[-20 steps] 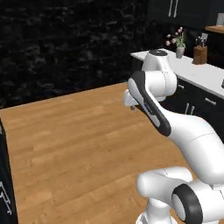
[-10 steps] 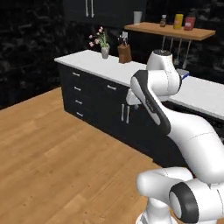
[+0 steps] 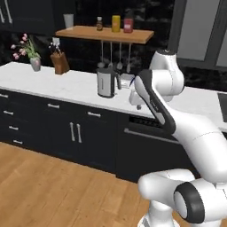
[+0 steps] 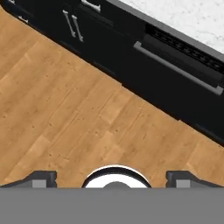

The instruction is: Navigate to the shelves.

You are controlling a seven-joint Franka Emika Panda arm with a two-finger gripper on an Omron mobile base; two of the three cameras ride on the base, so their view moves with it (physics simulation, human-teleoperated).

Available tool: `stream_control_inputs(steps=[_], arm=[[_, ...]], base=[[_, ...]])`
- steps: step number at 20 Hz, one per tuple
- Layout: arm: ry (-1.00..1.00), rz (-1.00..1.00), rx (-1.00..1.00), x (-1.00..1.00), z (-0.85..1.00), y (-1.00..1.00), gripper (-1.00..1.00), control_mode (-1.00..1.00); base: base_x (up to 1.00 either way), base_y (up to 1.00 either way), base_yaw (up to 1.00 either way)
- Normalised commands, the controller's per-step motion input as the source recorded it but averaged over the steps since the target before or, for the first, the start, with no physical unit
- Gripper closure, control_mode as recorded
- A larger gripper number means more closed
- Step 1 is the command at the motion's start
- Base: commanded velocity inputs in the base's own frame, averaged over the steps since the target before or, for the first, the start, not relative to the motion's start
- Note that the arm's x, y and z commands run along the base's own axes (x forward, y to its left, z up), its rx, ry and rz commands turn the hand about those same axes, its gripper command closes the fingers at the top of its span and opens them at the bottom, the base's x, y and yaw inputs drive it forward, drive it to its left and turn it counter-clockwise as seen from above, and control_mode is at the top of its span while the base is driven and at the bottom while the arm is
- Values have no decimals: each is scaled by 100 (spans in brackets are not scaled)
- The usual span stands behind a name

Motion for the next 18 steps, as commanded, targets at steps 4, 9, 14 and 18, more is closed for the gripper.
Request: stream_control_inputs(steps=[4, 9, 14, 18], arm=[[0, 0, 0, 0, 0, 0, -100, 100], [0, 0, 0, 0, 0, 0, -100, 100], [0, 0, 0, 0, 0, 0, -100, 100], [0, 0, 0, 0, 0, 0, -100, 100]], base=[[63, 94, -57], [80, 100, -51], [97, 100, -41], [100, 98, -33]])
